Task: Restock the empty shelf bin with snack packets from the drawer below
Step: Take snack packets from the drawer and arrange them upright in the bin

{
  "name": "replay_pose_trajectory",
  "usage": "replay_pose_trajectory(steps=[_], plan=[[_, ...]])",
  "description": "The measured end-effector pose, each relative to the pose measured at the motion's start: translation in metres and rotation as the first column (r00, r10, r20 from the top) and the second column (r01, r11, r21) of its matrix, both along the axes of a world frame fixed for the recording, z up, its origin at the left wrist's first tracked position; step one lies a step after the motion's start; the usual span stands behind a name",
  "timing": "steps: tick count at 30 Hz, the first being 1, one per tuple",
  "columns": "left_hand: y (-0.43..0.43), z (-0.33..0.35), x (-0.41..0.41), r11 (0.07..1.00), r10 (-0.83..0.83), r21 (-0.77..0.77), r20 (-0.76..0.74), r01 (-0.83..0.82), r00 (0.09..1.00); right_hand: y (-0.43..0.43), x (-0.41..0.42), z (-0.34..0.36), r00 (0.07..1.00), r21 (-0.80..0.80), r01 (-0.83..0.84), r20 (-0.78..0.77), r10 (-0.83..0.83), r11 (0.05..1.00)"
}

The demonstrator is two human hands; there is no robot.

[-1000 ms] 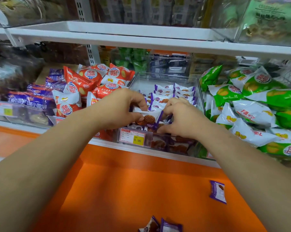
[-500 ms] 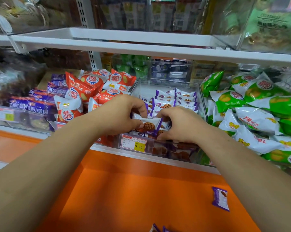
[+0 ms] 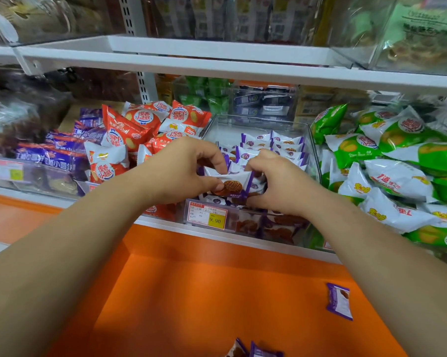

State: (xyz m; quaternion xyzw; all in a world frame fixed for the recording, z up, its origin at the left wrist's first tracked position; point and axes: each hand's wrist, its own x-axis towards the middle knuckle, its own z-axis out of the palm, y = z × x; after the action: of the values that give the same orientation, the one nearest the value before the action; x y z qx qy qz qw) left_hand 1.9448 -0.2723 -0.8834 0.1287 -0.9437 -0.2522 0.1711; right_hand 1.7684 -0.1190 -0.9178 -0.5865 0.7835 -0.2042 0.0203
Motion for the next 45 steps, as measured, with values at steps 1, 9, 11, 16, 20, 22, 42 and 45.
replay_pose_trajectory(steps=[1, 9, 11, 16, 20, 22, 42, 45], plan=[[0.001, -0.003, -0.001, 1.0, -0.003, 0.003, 0.005, 0.003, 1.0, 0.0, -0.001, -0.003, 1.0, -0.025, -0.004, 0.021, 0.005, 1.0], [0.013, -0.02, -0.015, 0.996, -0.076, -0.049, 0.015, 0.077, 0.997, 0.002, -0.008, 0.004, 0.997, 0.045, 0.007, 0.076, -0.01, 0.999], [0.014, -0.024, -0.019, 0.997, -0.071, -0.033, -0.014, 0.071, 0.997, 0.004, -0.007, 0.009, 0.997, 0.103, 0.014, 0.079, -0.022, 0.995], [0.018, -0.033, -0.026, 0.993, -0.108, -0.048, -0.047, 0.106, 0.993, 0.012, -0.011, 0.025, 0.971, 0.141, -0.049, 0.24, 0.014, 0.989], [0.017, -0.034, -0.029, 0.988, -0.128, -0.098, -0.106, 0.118, 0.986, 0.015, -0.011, 0.037, 0.958, 0.198, -0.055, 0.288, -0.004, 0.979], [0.018, -0.035, -0.029, 0.983, -0.155, -0.12, -0.137, 0.139, 0.978, 0.014, -0.008, 0.033, 0.973, 0.186, -0.032, 0.232, -0.012, 0.982], [0.018, -0.032, -0.021, 0.999, -0.041, -0.031, 0.061, 0.043, 0.997, 0.007, -0.005, 0.018, 0.986, 0.093, -0.048, 0.165, 0.032, 0.994], [0.011, -0.026, -0.021, 0.997, -0.08, -0.015, 0.051, 0.081, 0.995, 0.004, -0.005, 0.014, 0.99, 0.113, -0.012, 0.143, -0.004, 0.993]])
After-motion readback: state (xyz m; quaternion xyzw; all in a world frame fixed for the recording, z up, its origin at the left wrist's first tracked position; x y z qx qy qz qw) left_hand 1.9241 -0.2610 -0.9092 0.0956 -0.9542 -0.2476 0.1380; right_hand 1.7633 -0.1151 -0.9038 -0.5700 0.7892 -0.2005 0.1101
